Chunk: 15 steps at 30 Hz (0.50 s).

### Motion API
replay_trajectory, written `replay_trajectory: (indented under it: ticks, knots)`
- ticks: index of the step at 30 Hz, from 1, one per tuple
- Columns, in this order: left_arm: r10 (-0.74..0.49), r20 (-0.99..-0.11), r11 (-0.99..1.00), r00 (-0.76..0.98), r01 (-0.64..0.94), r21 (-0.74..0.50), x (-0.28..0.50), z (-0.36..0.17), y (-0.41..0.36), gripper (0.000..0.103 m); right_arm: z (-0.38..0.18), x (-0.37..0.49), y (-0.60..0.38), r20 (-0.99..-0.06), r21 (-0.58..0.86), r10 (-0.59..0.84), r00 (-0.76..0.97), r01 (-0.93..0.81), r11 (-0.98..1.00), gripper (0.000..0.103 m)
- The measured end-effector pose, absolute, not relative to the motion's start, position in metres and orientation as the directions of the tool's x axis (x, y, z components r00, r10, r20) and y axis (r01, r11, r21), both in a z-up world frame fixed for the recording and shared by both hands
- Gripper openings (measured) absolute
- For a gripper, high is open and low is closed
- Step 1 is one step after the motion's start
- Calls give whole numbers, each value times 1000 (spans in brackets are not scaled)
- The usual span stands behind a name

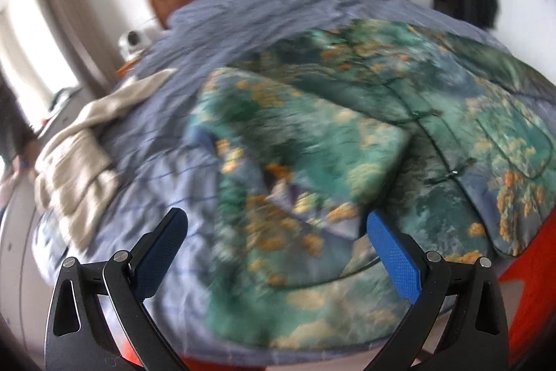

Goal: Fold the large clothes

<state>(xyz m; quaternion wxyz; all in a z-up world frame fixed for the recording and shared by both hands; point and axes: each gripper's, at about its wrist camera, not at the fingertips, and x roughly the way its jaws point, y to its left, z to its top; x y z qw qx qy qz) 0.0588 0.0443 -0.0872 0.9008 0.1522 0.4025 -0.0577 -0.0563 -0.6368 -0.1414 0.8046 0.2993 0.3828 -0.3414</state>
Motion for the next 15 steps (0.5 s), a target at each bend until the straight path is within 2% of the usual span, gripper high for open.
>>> replay_trajectory:
  ticks: [3,8,9,11,13,15]
  knots:
    - [-38,-767,902,640,353,249,77,-105,22,103,-128,-71,-616,-787,237,-321,528,737,633,36]
    - [28,-771,712,636,529,462,99,-163,-21,103,-115,-77,-560,-738,299,-232,634,615,730,38]
    - [14,-781,706,624,547,449,104,-167,-21,102,-114,-73,-545,-735,305,-211,645,591,747,38]
    - [-61,-828,761,557,563,322,116,-163,-11,86,-113,-71,-512,-731,322,-144,666,524,789,38]
    - [-152,-856,817,494,550,172,123,-153,3,51,-110,-69,-481,-725,328,-94,682,462,824,38]
    - [-169,-848,843,502,520,139,124,-143,15,16,-106,-65,-450,-717,322,-52,695,397,859,38]
